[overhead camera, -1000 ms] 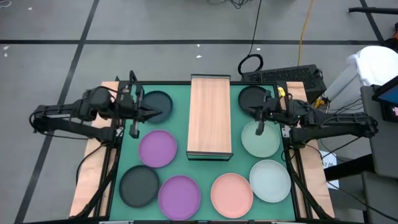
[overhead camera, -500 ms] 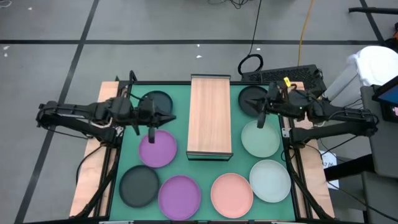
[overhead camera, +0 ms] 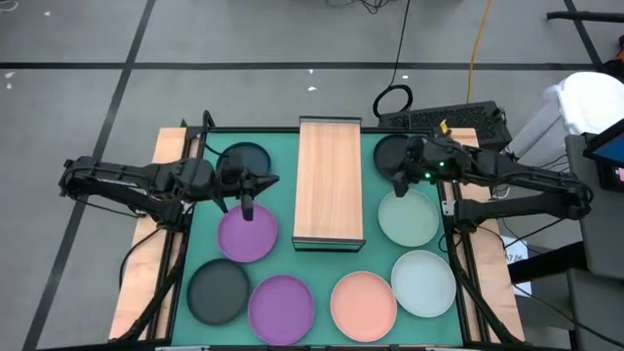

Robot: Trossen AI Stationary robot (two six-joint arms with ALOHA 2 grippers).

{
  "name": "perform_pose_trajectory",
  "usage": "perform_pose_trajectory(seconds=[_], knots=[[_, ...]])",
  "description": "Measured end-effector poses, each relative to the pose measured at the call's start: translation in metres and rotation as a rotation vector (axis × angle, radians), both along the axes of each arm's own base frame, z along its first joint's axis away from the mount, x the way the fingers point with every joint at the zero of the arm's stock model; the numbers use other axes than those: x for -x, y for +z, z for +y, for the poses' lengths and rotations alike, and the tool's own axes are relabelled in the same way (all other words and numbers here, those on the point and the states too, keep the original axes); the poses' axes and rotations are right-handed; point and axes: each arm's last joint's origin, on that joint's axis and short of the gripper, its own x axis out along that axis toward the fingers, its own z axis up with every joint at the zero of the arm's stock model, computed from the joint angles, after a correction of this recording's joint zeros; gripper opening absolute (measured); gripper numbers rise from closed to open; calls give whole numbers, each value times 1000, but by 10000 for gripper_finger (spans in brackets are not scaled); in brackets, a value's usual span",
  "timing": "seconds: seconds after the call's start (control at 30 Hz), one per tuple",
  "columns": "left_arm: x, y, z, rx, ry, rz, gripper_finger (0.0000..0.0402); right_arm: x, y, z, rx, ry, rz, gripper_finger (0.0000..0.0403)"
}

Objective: Place and stack plates onto a shelf
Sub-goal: Put the top right black plate on the shelf

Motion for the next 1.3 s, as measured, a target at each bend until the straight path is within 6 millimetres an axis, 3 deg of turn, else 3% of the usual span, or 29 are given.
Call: perform_pose_trajectory(seconds=[0.3,0.4,0.53,0.7,0.83,1.17,1.3], knots=[[-3,-5,-1,38,8,27,1,2,-28,-16,-164,-168,254,0],[-3,-5,1,36,13,27,1,1,-29,-22,-181,-212,250,0],[-3,-5,3,30,23,29,1,3,-29,-35,-245,-424,189,9],[-4,-6,7,22,40,37,1,6,-36,-53,-216,-497,251,49],[-3,-9,12,-12,53,83,1,4,-47,-68,-315,-525,297,88],[-1,-17,15,50,83,145,1,0,-77,-85,-429,-536,510,186],[0,-17,15,73,91,148,1,10,-91,-88,-538,-609,525,218]])
